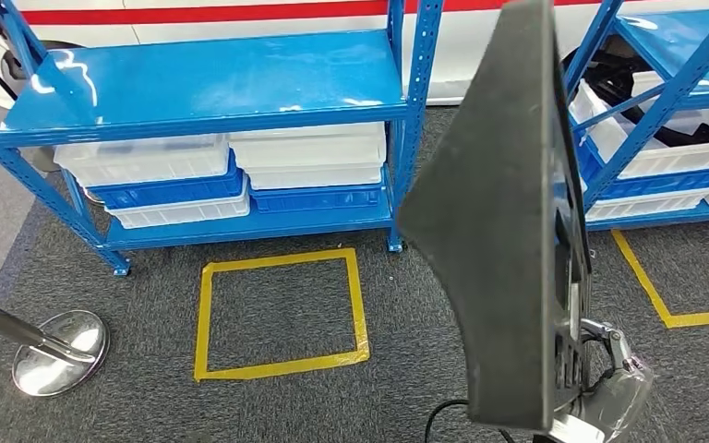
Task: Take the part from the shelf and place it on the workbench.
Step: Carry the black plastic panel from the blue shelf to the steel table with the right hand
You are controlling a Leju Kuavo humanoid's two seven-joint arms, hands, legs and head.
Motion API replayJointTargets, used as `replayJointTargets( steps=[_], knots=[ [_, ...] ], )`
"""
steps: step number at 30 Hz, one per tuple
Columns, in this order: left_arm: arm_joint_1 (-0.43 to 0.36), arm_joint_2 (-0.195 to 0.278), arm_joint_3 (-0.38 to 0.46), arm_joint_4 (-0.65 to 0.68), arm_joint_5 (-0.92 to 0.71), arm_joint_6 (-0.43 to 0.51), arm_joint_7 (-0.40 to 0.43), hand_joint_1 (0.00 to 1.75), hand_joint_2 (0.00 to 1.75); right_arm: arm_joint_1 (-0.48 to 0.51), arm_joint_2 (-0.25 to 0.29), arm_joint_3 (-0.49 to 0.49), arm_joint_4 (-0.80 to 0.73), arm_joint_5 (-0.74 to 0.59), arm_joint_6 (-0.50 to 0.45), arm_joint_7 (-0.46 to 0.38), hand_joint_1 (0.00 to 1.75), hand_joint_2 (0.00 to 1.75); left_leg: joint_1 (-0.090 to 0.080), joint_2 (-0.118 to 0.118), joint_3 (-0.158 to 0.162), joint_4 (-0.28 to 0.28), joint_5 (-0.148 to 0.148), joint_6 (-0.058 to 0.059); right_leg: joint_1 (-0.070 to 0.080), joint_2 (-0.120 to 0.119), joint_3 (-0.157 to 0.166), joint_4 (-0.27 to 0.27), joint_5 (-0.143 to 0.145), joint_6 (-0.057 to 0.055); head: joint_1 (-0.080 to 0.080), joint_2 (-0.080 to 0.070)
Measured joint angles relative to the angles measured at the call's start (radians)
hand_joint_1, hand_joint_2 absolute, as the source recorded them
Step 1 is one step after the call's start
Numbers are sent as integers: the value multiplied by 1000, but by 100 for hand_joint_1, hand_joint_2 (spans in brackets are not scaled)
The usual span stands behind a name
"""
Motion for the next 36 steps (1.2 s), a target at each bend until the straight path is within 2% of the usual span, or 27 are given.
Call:
replayJointTargets(
  steps=[2, 3, 5, 6, 7, 8, 9, 10, 12, 14, 16, 18, 19, 21, 22, 23, 24, 26, 27, 28, 30, 32, 34, 36],
  knots=[
    [-2, -1, 0, 0, 0, 0, 0, 0, 175, 3, 13, -5, -6, -4, 0, -5, 171, 175, 2, 3, -8, 27, -25, -28, -1, -5, 59, -125, 56, -20, 0, 0],
    [-2, -2, 1, 0, 0, 0, 0, 0, 175, 4, 19, -6, -8, -5, -1, -6, 171, 175, 3, -3, -22, 62, -50, -36, -2, 3, 57, -129, 62, -33, -1, 0],
    [-1, -2, 1, 0, 0, 0, 0, 0, 175, 5, 27, -7, -9, -9, 0, -8, 171, 175, 3, -18, -77, 186, -120, -39, -2, 9, 54, -132, 66, -44, -1, 0],
    [0, -2, 2, 0, 0, 0, 0, 0, 175, 5, 29, -8, -9, -10, 0, -8, 171, 175, 3, -21, -104, 246, -143, -39, 0, 13, 52, -131, 67, -46, -1, 0],
    [1, -2, 4, 0, 0, 0, 0, 0, 175, 7, 31, -9, -9, -12, 0, -9, 171, 175, 3, -22, -119, 280, -149, -38, 3, 18, 50, -130, 67, -47, -1, 0],
    [1, -2, 5, 0, 0, 0, 0, 0, 175, 8, 32, -10, -9, -13, 0, -9, 171, 175, 2, -23, -116, 275, -134, -35, 5, 24, 49, -129, 68, -47, -1, 0],
    [2, -2, 7, 0, 0, 0, 1, 0, 175, 10, 33, -12, -9, -13, 0, -9, 171, 175, 1, -25, -94, 230, -102, -29, 8, 30, 50, -128, 68, -48, -1, 0],
    [2, -2, 8, 0, 0, 0, 2, 0, 175, 12, 35, -14, -9, -14, -1, -10, 171, 175, -2, -31, -61, 162, -66, -21, 9, 36, 51, -128, 68, -47, -1, 0],
    [1, 1, 12, 0, 1, 1, 3, 0, 175, 14, 38, -17, -9, -18, -1, -10, 171, 175, -7, -55, -6, 45, -23, -4, 11, 45, 48, -125, 69, -43, -1, 0],
    [1, 3, 15, 0, 1, 1, 4, 0, 175, 17, 40, -18, -9, -25, -1, -10, 171, 175, -13, -67, 8, 9, -20, 3, 7, 53, 42, -125, 73, -32, -1, 0],
    [1, 1, 15, 0, 1, 2, 5, 0, 175, 22, 40, -20, -9, -28, -1, -10, 171, 175, -11, -56, 12, -4, -11, 6, 5, 56, 40, -125, 76, -20, -1, 0],
    [1, 0, 16, 0, 1, 2, 6, 0, 175, 24, 40, -23, -10, -28, -1, -10, 171, 175, -5, -43, 16, -19, 0, 15, 6, 37, 23, -88, 48, -10, -1, 0],
    [1, -1, 16, 0, 1, 3, 6, 0, 175, 25, 40, -24, -10, -28, -1, -10, 171, 175, -3, -36, 17, -22, 2, 18, 4, 25, 2, -40, 17, -7, -1, 0],
    [1, -1, 17, 0, 1, 3, 6, 0, 175, 26, 40, -26, -10, -28, -1, -9, 171, 175, -3, -24, 15, -23, 3, 21, 0, 15, -56, 83, -44, 2, 0, 0],
    [2, -1, 17, 0, 1, 3, 6, 0, 175, 27, 40, -27, -9, -28, -1, -8, 171, 175, -3, -17, 14, -22, 2, 20, -3, 14, -75, 124, -56, 6, 0, 0],
    [2, -1, 17, 0, 1, 3, 6, 0, 175, 27, 40, -28, -9, -28, -1, -8, 171, 175, -2, -11, 15, -22, 1, 19, -6, 12, -75, 130, -47, 9, 0, 0],
    [2, -2, 18, 0, 1, 3, 6, 0, 175, 27, 40, -29, -9, -28, -1, -8, 171, 175, -1, -6, 16, -20, 0, 16, -9, 8, -55, 95, -21, 11, 0, 0],
    [1, -3, 18, 0, 1, 3, 6, 0, 175, 27, 40, -29, -9, -27, -1, -8, 171, 175, 0, 2, 19, -14, -7, 6, -11, -12, 18, -37, 37, 12, 0, 0],
    [1, -3, 18, 0, 1, 3, 6, 0, 175, 27, 40, -29, -9, -27, -1, -8, 171, 175, -1, 4, 19, -9, -12, -1, -8, -20, 46, -90, 53, 7, 0, 0],
    [1, -3, 18, 0, 1, 3, 6, 0, 175, 27, 40, -30, -9, -27, -1, -8, 171, 175, -3, 7, 19, -5, -15, -7, -5, -26, 60, -119, 58, 2, -1, 0],
    [0, -3, 19, 0, 1, 4, 6, 0, 175, 28, 40, -30, -10, -27, -1, -7, 171, 175, -5, 13, 20, -4, -17, -18, 0, -18, 59, -126, 55, -11, -1, 0],
    [0, -3, 19, 0, 1, 5, 7, 0, 175, 28, 40, -31, -10, -27, -1, -6, 171, 175, -2, 11, 19, 3, -28, -29, -3, -10, 60, -130, 58, -23, -1, 0],
    [0, -3, 19, 0, 2, 5, 7, 0, 175, 28, 41, -31, -10, -27, -1, -6, 171, 175, 1, -6, -9, 69, -74, -36, -6, -3, 61, -135, 61, -35, -1, 0],
    [1, -3, 19, 0, 1, 5, 7, 0, 175, 28, 41, -31, -10, -27, -1, -6, 171, 175, 1, -19, -68, 197, -137, -37, -2, 4, 60, -135, 61, -41, -1, 0]
  ],
)
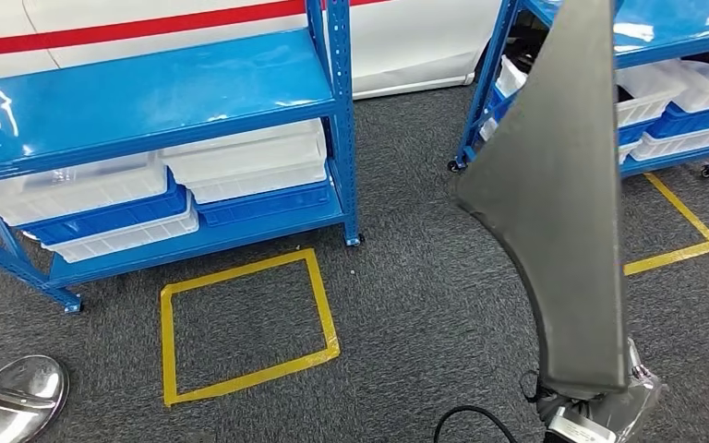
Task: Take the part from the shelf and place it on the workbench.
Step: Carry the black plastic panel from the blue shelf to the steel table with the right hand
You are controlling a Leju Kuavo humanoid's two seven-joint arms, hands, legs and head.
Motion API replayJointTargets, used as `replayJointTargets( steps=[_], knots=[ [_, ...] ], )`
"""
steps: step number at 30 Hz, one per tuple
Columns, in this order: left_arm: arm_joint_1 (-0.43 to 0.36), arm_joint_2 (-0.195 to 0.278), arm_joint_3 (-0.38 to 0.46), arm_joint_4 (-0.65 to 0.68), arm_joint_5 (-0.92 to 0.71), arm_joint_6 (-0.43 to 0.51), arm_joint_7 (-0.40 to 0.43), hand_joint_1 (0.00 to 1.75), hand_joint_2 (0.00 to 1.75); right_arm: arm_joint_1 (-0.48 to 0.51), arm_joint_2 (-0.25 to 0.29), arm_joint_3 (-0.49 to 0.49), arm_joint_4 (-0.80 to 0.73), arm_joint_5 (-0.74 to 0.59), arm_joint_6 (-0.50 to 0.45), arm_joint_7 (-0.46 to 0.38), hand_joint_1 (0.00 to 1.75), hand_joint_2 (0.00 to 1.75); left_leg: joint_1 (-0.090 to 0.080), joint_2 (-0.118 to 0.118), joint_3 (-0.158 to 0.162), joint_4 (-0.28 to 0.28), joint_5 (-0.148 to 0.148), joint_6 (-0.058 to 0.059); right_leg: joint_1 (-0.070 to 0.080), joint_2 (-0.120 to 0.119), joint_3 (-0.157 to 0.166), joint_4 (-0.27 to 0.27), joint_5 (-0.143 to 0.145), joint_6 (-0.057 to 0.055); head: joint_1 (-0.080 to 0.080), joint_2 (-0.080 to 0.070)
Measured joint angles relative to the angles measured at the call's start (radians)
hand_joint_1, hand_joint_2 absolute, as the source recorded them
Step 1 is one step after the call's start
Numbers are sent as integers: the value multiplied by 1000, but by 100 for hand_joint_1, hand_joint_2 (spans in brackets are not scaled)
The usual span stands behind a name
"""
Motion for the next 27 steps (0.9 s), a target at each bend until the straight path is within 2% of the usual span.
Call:
replayJointTargets(
  steps=[1, 2, 3, 5, 6, 8, 10, 11, 13, 15, 16, 17, 18, 19, 20, 22, 24, 26, 27],
  knots=[
    [1, 0, 0, 0, 0, 0, 0, 0, 175, 0, 0, 0, 0, 0, 0, 0, 171, 175, 0, -2, -25, 52, -15, 0, 2, 5, 0, 0, 0, -1, 0, 0],
    [2, 0, 1, 0, 0, 0, 0, 0, 175, 0, 0, 0, 0, 0, 0, 0, 171, 175, 0, -3, -37, 73, -10, 2, 4, 12, 1, 1, 0, -2, 0, 0],
    [3, 0, 1, 0, 0, 0, 0, 0, 175, 1, 0, 0, 0, 0, 0, 0, 171, 175, 0, -4, -31, 55, 14, 6, 6, 19, 2, 1, -1, -2, 0, 0],
    [3, 0, 2, 0, 0, -1, 0, 0, 175, 0, 0, -1, 0, 0, 0, 0, 171, 175, -2, -17, 20, -65, 87, 19, 8, 32, 5, 2, -1, -1, 0, 0],
    [3, 1, 2, 0, 1, -1, 0, 0, 175, 0, 0, -1, 0, 0, 0, 0, 171, 175, -4, -28, 45, -125, 111, 27, 10, 38, 5, 4, -2, 0, 0, 0],
    [0, 2, 2, 0, 1, -1, 0, 0, 175, 1, 0, -1, 0, 0, 0, 0, 171, 175, -9, -42, 70, -185, 124, 36, 8, 46, 0, 5, 0, 9, 0, 0],
    [-2, 2, 3, 0, 1, -1, 0, 0, 175, 2, 1, -1, 0, 0, 0, 0, 171, 175, -10, -37, 73, -196, 127, 39, 6, 53, -5, 4, 4, 22, 0, 0],
    [-2, 1, 3, 0, 1, -2, 0, 0, 175, 2, 1, -1, 0, 0, 0, 0, 171, 175, -8, -33, 75, -203, 131, 43, 6, 49, -6, 7, 0, 28, 0, 0],
    [-1, 0, 3, 0, 1, -2, 0, 0, 175, 2, 1, -1, -1, 0, 0, 0, 171, 175, -2, -22, 79, -217, 141, 52, 7, 29, -31, 62, -38, 36, 1, 0],
    [0, 0, 4, 0, 2, -2, 0, 0, 175, 2, 0, -2, 0, 0, 0, 0, 171, 175, -3, -9, 80, -219, 142, 57, 4, 13, -90, 185, -102, 42, 2, 0],
    [0, 0, 4, 0, 2, -2, 0, 0, 175, 3, 0, -3, 0, 0, 0, 0, 171, 175, -4, -4, 80, -219, 142, 57, 2, 11, -116, 241, -122, 46, 2, 0],
    [1, 0, 4, 0, 2, -2, 0, 0, 175, 3, 0, -3, 0, 0, 0, 0, 171, 175, -4, 2, 80, -218, 141, 57, 0, 9, -130, 268, -123, 48, 2, 0],
    [1, 0, 4, 0, 2, -2, 0, 0, 175, 3, 0, -3, 0, 0, 0, 0, 171, 175, -4, 7, 80, -217, 140, 56, -2, 7, -123, 255, -105, 49, 2, 0],
    [0, -1, 4, 0, 2, -2, 0, 0, 175, 3, 0, -4, 0, 0, 0, 0, 171, 175, -4, 12, 82, -216, 138, 54, -3, 2, -96, 204, -73, 50, 2, 0],
    [0, -1, 5, 0, 2, -2, 0, 0, 175, 3, 0, -4, 0, 0, 0, 0, 171, 175, -4, 16, 83, -213, 134, 51, -4, -8, -59, 131, -41, 48, 2, 0],
    [-1, -1, 5, 0, 2, -2, 0, 0, 175, 3, 0, -4, 0, 0, 0, 0, 171, 175, -7, 20, 85, -206, 127, 40, 0, -23, -3, 22, -5, 41, 2, 0],
    [-1, -1, 5, 0, 3, -2, 0, 0, 175, 4, 1, -4, -1, -2, -1, -1, 171, 175, -11, 25, 85, -204, 124, 29, 6, -21, 5, 3, -4, 31, 2, 0],
    [-1, -1, 6, 0, 3, -2, 0, 0, 175, 4, 1, -5, -1, -3, -1, -1, 171, 175, -9, 27, 86, -202, 120, 19, 4, -12, 3, -1, 0, 20, 2, 0],
    [-2, -1, 6, 0, 3, -2, 0, 0, 175, 5, 1, -6, -1, -4, -1, -2, 171, 175, -7, 23, 81, -188, 108, 14, 2, -9, 4, -4, 2, 13, 2, 0]
  ],
)
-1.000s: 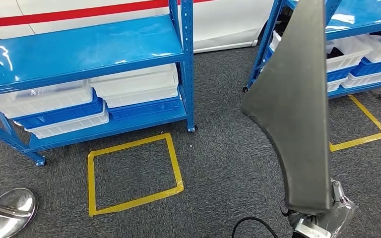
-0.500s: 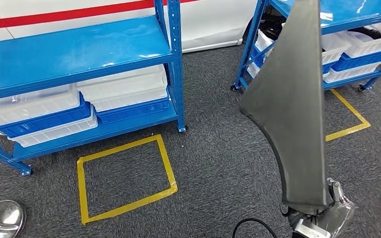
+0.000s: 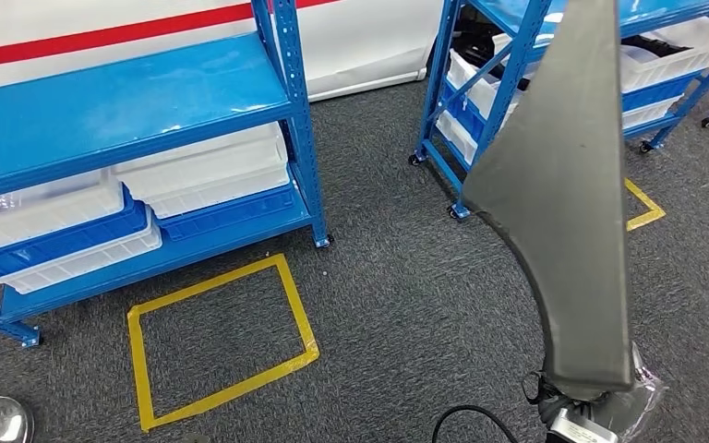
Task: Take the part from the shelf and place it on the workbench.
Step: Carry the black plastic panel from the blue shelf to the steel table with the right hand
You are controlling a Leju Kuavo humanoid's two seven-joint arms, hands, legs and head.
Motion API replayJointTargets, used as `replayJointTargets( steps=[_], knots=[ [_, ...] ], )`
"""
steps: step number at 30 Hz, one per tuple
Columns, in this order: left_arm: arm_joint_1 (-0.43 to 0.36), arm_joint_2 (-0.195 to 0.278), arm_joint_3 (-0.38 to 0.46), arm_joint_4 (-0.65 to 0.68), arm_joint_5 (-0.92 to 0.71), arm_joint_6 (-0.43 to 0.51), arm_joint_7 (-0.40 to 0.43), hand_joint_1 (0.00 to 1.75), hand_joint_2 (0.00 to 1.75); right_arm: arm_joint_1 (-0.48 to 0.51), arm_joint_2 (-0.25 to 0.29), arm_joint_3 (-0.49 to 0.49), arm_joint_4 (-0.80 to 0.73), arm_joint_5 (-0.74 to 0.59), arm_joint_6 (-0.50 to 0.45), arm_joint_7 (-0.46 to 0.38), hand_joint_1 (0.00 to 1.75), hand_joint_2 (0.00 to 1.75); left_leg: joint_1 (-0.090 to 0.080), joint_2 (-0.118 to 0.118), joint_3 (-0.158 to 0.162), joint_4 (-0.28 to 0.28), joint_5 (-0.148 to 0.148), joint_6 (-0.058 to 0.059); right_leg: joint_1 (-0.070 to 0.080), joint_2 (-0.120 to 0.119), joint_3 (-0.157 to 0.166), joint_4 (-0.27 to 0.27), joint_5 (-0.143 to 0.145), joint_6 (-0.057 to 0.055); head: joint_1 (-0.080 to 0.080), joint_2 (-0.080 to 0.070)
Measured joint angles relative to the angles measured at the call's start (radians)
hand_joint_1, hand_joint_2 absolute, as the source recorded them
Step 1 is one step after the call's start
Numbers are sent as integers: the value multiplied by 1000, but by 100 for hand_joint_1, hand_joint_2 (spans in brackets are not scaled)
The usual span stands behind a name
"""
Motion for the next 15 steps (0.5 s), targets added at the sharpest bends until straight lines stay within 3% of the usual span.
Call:
replayJointTargets(
  steps=[2, 4, 5, 6, 7, 9, 10, 12, 15],
  knots=[
    [0, 0, 0, 0, 0, 0, 0, 0, 175, 0, 2, -2, -1, 0, 0, -1, 171, 175, 3, -16, -38, 86, -56, -7, -3, 6, 0, -4, 4, -11, 0, 0],
    [2, 0, 0, 0, 0, 0, 0, 0, 175, 0, 4, -5, -2, -1, 0, -2, 171, 175, 3, -25, -98, 217, -117, -10, 0, 14, -1, -4, 4, -16, 0, 0],
    [3, 0, 0, 0, 0, 0, 0, 0, 175, 1, 4, -7, -2, -1, 0, -2, 171, 175, 3, -26, -117, 257, -125, -10, 1, 19, -1, -4, 4, -16, 0, 0],
    [3, 0, 1, 0, 0, 0, 0, 0, 175, 1, 4, -9, -2, -2, 0, -2, 171, 175, 3, -27, -121, 263, -113, -9, 2, 25, 0, -3, 4, -16, 0, 0],
    [3, 0, 1, 0, 0, 0, 0, 0, 175, 1, 4, -11, -2, -2, 0, -3, 171, 175, 3, -28, -106, 228, -83, -7, 2, 32, 1, -3, 4, -16, 0, 0],
    [3, 1, 1, 0, 0, 0, 0, 0, 175, 1, 5, -13, -2, -4, 0, -6, 171, 175, 2, -43, -47, 95, -11, 2, 2, 44, 3, -1, 3, -14, 0, 0],
    [3, 1, 1, 0, 0, 0, 0, 0, 175, 2, 5, -14, -2, -4, 0, -8, 171, 175, 2, -54, -22, 37, 10, 7, 3, 50, 1, 1, 2, -10, 0, 0],
    [2, 2, 1, 0, 0, 0, 0, 0, 175, 3, 6, -15, -3, -6, 0, -10, 171, 175, -2, -70, -5, -9, 16, 13, 1, 59, -6, 3, 5, 1, 0, 0],
    [1, 1, 1, 0, 0, 0, 0, 0, 175, 8, 7, -19, -6, -11, 0, -11, 171, 175, 1, -57, -3, -21, 25, 25, 0, 60, -13, 10, 2, 18, 0, 0]
  ],
)
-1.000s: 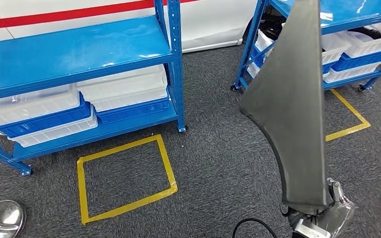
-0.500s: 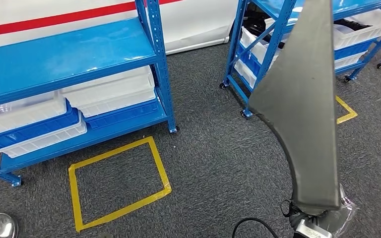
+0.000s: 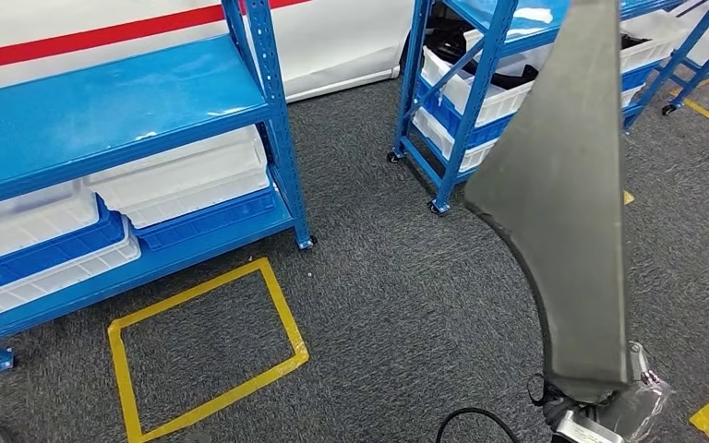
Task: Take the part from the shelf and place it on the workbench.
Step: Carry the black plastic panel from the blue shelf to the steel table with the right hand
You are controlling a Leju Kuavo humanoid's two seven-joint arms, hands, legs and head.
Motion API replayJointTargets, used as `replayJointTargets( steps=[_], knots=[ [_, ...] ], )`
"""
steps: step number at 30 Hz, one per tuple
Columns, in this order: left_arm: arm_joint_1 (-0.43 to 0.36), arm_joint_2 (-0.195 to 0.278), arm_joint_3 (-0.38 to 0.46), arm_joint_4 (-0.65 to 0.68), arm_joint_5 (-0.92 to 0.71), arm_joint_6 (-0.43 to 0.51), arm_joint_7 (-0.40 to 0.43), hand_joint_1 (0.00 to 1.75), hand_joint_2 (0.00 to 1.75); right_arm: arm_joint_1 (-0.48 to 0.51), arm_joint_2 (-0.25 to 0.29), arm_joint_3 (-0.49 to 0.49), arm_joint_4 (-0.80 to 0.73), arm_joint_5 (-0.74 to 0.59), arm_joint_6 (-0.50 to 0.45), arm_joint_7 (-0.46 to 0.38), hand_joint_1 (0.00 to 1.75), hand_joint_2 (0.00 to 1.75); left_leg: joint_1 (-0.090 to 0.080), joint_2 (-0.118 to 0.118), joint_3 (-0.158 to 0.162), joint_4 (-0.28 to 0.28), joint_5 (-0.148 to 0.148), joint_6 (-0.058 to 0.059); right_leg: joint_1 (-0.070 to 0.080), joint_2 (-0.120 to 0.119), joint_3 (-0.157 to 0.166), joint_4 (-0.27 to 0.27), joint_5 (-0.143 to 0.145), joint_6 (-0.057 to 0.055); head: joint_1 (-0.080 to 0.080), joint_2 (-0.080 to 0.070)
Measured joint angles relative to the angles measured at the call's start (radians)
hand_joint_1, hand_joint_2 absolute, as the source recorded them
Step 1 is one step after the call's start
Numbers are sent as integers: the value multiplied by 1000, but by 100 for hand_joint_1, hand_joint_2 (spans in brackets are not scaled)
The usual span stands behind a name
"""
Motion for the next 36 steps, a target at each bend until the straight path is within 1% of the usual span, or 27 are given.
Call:
replayJointTargets(
  steps=[1, 2, 4, 5, 6, 7, 9, 10, 11, 12, 14, 16, 17, 19, 20, 21, 22, 23, 25, 26, 28, 30, 31, 32, 34, 35, 36],
  knots=[
    [0, 0, 0, 0, 0, 0, 0, 0, 175, 1, 0, -2, -1, -1, 0, 0, 171, 175, 3, 6, 2, -6, 4, 7, 1, -10, -11, 24, -17, 4, 0, 0],
    [0, -1, 0, 0, 0, 0, 0, 0, 175, 2, 0, -4, -2, -3, 0, -1, 171, 175, 5, 13, 3, -10, 7, 12, 1, -22, -31, 68, -45, 7, 0, 0],
    [0, -1, 1, 0, -2, 0, 0, 0, 175, 2, 0, -9, -2, -4, 0, -2, 171, 175, 3, 25, 3, -10, 6, 17, -1, -38, -93, 196, -108, 12, 0, 0],
    [1, -1, 1, 0, -2, 0, 0, 0, 175, 3, 0, -11, -1, -5, 0, -2, 171, 175, 3, 31, 3, -10, 6, 17, -2, -41, -117, 247, -125, 14, 0, 0],
    [1, -1, 1, 0, -3, 0, 0, 0, 175, 3, 0, -14, -1, -5, 0, -1, 171, 175, 3, 37, 3, -9, 5, 17, -3, -43, -126, 266, -121, 16, 0, 0],
    [1, -1, 1, 0, -3, 0, 0, 0, 175, 3, 0, -16, -1, -5, 0, -1, 171, 175, 3, 42, 5, -8, 4, 15, -4, -46, -114, 243, -98, 17, 0, 0],
    [0, -1, 1, 0, -4, 0, 0, 0, 175, 3, 0, -18, -1, -4, 0, -1, 171, 175, 2, 50, 8, -3, -2, 9, -6, -62, -46, 112, -35, 14, 0, 0],
    [0, -1, 1, 0, -4, 0, 0, 0, 175, 3, 0, -19, -1, -4, 0, -1, 171, 175, 0, 53, 9, 1, -6, 4, -5, -72, -14, 51, -14, 11, 0, 0],
    [0, -1, 1, 0, -4, 0, 0, 0, 175, 3, 0, -19, -1, -4, 0, -1, 171, 175, -2, 55, 9, 4, -10, -1, -2, -78, 5, 13, -6, 6, 0, 0],
    [-1, -1, 1, 0, -4, 0, 0, 0, 175, 3, 0, -19, -1, -5, 0, -1, 171, 175, -4, 57, 9, 6, -12, -7, 0, -80, 11, -2, -7, 2, 0, 0],
    [-1, -1, 1, 0, -5, 0, 1, 0, 175, 4, 0, -20, -2, -5, 0, -1, 171, 175, -5, 62, 11, 5, -14, -18, 1, -69, 9, -3, -4, -9, 0, 0],
    [-1, -1, 1, 0, -5, 0, 1, 0, 175, 4, 0, -20, -3, -5, 0, -1, 171, 175, -2, 55, 2, 30, -37, -27, -2, -62, 9, -9, 1, -22, 0, 0],
    [-1, -1, 1, 0, -5, 0, 1, 0, 175, 4, 0, -21, -3, -5, 0, 0, 171, 175, 0, 48, -16, 71, -65, -30, -4, -59, 9, -12, 3, -27, 0, 0],
    [0, 0, 1, 0, -6, 0, 2, 0, 175, 4, 0, -21, -4, -5, 0, 0, 171, 175, 1, 34, -74, 200, -132, -34, -2, -53, 7, -11, 3, -32, 0, 0],
    [1, 0, 1, 0, -6, 0, 2, 0, 175, 4, 0, -21, -4, -5, 0, 0, 171, 175, 1, 32, -102, 259, -154, -35, -1, -48, 7, -11, 3, -33, 0, 0],
    [2, 0, 1, 0, -6, 0, 3, 0, 175, 4, 0, -21, -4, -5, 0, 0, 171, 175, 1, 31, -116, 289, -157, -35, 0, -42, 7, -11, 3, -33, 0, 0],
    [2, 0, 1, 0, -6, 0, 3, 0, 175, 4, 0, -21, -4, -5, 0, 1, 171, 175, 1, 31, -113, 280, -139, -34, 1, -36, 8, -10, 3, -33, 0, 0],
    [2, 0, 1, 0, -6, 0, 3, 0, 175, 4, 0, -21, -4, -5, 0, 1, 171, 175, 1, 29, -92, 233, -105, -30, 2, -30, 9, -9, 3, -33, 0, 0],
    [2, 0, 1, 0, -6, 0, 3, 0, 175, 4, 0, -22, -4, -5, 0, 1, 171, 175, -1, 11, -30, 94, -35, -20, 3, -18, 11, -8, 2, -30, 0, 0],
    [2, 1, 1, 0, -6, 0, 3, 0, 175, 4, 0, -22, -4, -5, 0, 1, 171, 175, -2, 3, -8, 44, -19, -15, 4, -12, 10, -6, 2, -27, 0, 0],
    [1, 2, 1, 0, -6, -1, 2, 0, 175, 4, 0, -22, -4, -5, 0, 1, 171, 175, -6, -6, 4, 11, -16, -10, 3, -4, 5, -5, 5, -16, 0, 0],
    [0, 1, 1, 0, -6, -1, 3, 0, 175, 6, 0, -22, -4, -5, 0, 1, 171, 175, -4, 2, 6, 3, -10, -1, 2, -1, 2, -3, 5, -5, 0, 0],
    [0, 1, 1, 0, -5, -1, 3, 0, 175, 7, 0, -23, -4, -5, 0, 1, 171, 175, -2, 8, 8, -2, -6, 6, 3, -7, -5, 11, -6, 0, 1, 0],
    [0, 0, 1, 0, -5, -1, 3, 0, 175, 7, 0, -23, -4, -5, 0, 1, 171, 175, 1, 14, 9, -8, -2, 13, 3, -16, -19, 43, -28, 4, 2, 0],
    [1, 0, 1, 0, -5, -1, 3, 0, 175, 8, 0, -25, -4, -5, 0, 1, 171, 175, 0, 25, 10, -10, 0, 20, 0, -36, -75, 160, -92, 11, 3, 0],
    [2, 0, 1, 0, -5, -2, 4, 0, 175, 8, 0, -26, -4, -5, 0, 1, 171, 175, -1, 30, 9, -9, 0, 21, -1, -40, -104, 221, -116, 14, 3, 0],
    [2, 0, 1, 0, -5, -2, 4, 0, 175, 9, 0, -27, -4, -5, 0, 1, 171, 175, -1, 36, 9, -9, -1, 21, -2, -42, -123, 259, -123, 16, 3, 0]
  ],
)
